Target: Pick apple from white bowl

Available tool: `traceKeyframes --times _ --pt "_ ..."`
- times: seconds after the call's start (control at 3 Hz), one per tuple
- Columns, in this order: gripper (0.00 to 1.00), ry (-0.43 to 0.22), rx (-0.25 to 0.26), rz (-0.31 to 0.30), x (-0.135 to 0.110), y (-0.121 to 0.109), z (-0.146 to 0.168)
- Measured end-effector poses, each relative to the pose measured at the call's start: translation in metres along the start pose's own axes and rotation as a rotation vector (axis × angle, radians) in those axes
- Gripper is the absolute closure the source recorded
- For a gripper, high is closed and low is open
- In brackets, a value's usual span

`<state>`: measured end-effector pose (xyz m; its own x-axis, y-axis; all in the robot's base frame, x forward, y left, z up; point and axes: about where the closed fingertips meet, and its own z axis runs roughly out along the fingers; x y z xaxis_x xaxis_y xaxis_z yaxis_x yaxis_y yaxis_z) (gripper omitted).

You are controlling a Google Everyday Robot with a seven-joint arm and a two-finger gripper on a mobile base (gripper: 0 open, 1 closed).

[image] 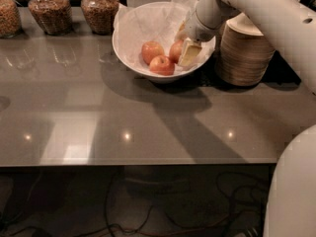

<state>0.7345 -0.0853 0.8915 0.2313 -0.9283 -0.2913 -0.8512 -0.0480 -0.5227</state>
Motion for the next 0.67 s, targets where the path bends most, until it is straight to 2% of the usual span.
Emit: traceKeyframes --times 0.33,0.67 --pt "1.0 -0.042 0.08 0.01 -0.006 -0.011 -0.037" --pt "1.0 -0.157 0.162 0.055 -0.01 -0.012 -0.084"
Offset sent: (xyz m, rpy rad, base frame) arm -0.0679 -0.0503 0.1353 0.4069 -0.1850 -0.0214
